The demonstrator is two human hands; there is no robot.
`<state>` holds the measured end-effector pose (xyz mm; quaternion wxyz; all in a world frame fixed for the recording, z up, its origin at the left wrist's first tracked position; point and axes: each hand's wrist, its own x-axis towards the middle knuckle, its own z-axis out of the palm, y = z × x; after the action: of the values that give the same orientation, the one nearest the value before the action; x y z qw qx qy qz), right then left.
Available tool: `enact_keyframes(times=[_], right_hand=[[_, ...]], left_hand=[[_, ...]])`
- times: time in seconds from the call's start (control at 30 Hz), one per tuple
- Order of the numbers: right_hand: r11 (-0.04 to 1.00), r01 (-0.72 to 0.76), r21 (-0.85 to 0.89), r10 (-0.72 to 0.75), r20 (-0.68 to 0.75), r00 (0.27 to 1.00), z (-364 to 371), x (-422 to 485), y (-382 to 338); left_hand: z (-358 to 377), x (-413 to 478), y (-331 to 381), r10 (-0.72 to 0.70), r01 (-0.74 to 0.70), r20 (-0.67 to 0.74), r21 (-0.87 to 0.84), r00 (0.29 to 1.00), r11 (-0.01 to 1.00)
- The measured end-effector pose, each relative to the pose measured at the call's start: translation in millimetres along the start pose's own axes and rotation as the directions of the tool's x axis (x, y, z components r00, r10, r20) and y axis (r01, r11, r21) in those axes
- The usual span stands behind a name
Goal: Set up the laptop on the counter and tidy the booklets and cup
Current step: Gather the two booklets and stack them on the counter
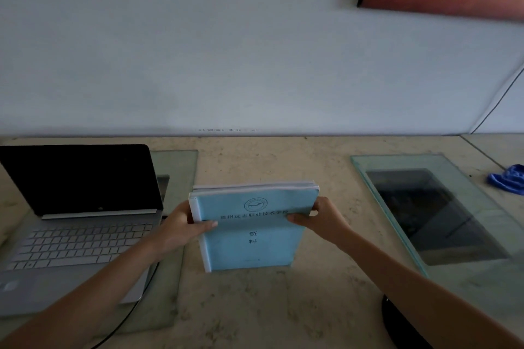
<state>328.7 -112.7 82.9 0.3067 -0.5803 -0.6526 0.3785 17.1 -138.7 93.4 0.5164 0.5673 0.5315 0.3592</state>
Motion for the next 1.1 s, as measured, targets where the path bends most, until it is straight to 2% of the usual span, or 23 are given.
enact_keyframes(times=[0.13,0.33,0.43,0.57,0.77,0.93,1.1], right_hand=[[0.998,0.03,-0.061,-0.027,0.05,0.998,6,1,5],[0.987,0.002,-0.16,0.017,0.117,0.993,23,-6,35],[0.988,-0.031,-0.153,0.05,0.118,0.992,24,-2,42],[0.995,-0.054,-0.089,0.065,0.117,0.991,21,13,47],[0.99,-0.136,0.047,0.128,0.147,0.981,33,51,53],[0.953,-0.23,0.199,0.182,0.235,0.955,45,99,53],[0.882,-0.335,0.332,0.255,0.262,0.931,59,163,55]], left_hand=[[4,4,-11,-0.057,0.057,0.018,-0.007,0.998,0.998],[-1,6,-35,-0.185,0.168,0.184,0.101,0.966,0.981],[-7,7,-41,-0.196,0.174,0.233,0.113,0.952,0.978],[-15,13,-48,-0.168,0.163,0.251,0.044,0.953,0.986],[-22,47,-65,-0.192,0.199,0.077,-0.102,0.978,0.975],[-31,89,-74,-0.304,0.298,0.008,-0.216,0.953,0.93],[-47,157,-78,-0.385,0.342,-0.113,-0.282,0.916,0.897]])
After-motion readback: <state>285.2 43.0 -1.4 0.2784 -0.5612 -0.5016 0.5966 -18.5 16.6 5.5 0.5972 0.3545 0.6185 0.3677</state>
